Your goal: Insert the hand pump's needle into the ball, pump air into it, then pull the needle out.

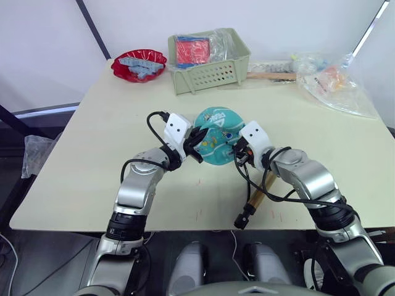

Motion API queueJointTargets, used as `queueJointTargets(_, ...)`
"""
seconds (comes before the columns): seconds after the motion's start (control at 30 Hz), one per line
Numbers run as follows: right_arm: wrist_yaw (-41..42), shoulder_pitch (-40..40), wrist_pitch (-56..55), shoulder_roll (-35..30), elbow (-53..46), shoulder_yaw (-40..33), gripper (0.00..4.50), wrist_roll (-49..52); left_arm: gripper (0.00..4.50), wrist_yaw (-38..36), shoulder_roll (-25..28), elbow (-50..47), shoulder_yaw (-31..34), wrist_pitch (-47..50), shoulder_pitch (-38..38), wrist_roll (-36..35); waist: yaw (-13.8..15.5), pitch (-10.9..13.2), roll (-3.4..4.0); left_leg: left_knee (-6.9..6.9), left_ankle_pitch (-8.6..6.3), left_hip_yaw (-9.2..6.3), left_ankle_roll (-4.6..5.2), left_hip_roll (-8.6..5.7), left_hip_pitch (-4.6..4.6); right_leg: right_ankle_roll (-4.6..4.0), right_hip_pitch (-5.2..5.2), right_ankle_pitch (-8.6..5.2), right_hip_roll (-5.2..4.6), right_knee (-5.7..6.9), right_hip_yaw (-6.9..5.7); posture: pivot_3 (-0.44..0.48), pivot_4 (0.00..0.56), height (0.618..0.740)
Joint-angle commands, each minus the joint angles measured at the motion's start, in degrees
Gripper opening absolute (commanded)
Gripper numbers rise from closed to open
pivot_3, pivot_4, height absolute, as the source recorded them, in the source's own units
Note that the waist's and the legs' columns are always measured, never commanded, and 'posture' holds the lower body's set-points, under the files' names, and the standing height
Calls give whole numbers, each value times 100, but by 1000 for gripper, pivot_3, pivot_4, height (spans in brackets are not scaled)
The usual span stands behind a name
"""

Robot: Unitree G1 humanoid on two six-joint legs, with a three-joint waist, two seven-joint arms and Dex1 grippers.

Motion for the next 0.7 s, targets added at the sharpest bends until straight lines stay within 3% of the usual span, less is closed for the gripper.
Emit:
queueJointTargets(0.03, -111, -65, -221, 64, -76, -246, 356, -56, 10, -20, -25, -51, -158, 119, 125, -1, -3, 0, 0, 0, 0, 0, 0, 0, 0, -1, 0, 0, 0, 0, 0, 0, 150, 738)
queueJointTargets(0.7, -197, -16, 215, 181, -33, -174, 356, -32, 10, -34, -48, -141, -218, 218, 173, -4, -9, 0, 0, -6, 0, 2, 0, 4, -4, -12, -8, -7, 0, -1, 1, 0, 150, 738)
